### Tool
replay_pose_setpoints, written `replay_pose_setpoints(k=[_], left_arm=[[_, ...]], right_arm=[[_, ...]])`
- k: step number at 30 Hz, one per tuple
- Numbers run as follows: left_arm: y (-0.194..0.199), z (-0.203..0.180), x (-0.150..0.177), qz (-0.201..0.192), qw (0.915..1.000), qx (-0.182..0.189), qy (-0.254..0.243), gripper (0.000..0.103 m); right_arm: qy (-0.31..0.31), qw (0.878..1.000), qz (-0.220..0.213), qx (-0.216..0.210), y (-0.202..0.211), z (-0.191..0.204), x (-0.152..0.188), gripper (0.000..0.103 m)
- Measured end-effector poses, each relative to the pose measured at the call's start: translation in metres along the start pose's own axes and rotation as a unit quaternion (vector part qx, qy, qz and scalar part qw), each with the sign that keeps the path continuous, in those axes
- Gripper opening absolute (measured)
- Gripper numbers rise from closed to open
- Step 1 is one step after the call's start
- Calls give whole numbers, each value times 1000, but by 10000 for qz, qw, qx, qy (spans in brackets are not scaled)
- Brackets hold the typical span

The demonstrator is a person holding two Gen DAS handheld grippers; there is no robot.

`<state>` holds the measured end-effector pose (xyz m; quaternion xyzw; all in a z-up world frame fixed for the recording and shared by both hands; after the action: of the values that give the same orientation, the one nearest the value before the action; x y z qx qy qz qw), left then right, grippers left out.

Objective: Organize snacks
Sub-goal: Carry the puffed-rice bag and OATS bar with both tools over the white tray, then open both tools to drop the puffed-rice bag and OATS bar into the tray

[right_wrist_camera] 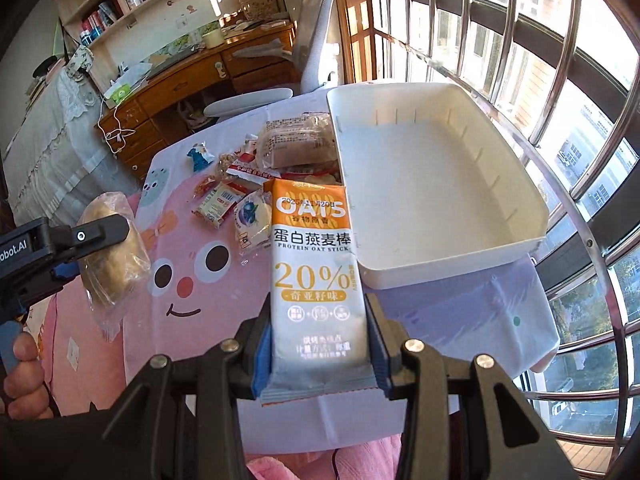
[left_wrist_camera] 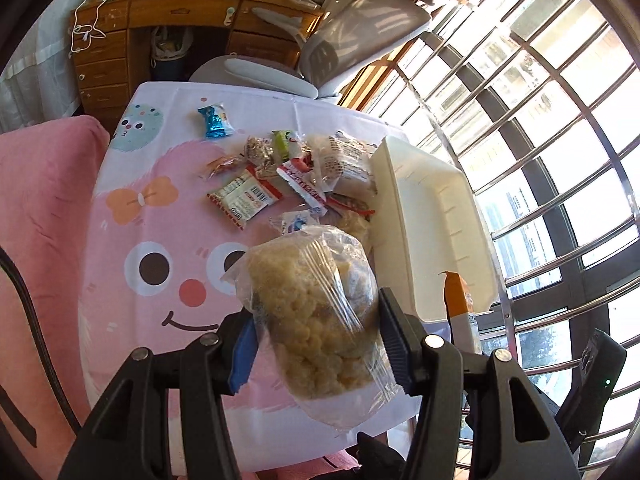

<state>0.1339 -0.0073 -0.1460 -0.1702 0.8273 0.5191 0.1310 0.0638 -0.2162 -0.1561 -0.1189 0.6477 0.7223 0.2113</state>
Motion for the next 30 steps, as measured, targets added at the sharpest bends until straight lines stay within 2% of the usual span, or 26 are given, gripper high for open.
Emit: replay_pose_setpoints(k=[6, 18, 30], left_arm=[[-16, -45, -6, -165, 9998, 77, 14, 54], [-63, -144, -12, -220, 9995, 153, -156, 54], [-112, -209, -15, -127, 9996, 130, -213, 54]], right_arm=[[99, 9998, -12, -185, -2, -42, -22, 41], [423, 9982, 50, -414, -11, -126, -69, 41], [850, 9946, 136, -571, -28, -180, -102, 41]])
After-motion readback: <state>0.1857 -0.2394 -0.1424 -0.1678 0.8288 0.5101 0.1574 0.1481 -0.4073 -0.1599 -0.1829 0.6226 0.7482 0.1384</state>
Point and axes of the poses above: each gripper's, at about its wrist camera, not at the fingertips, and y roughly against the way its jaws point, z to its left, x to its underside, the point moved 4 cm from there along -y, roughly the way its jaws point, and after that the axes turned 1 degree about y, right-handed, at the moved point
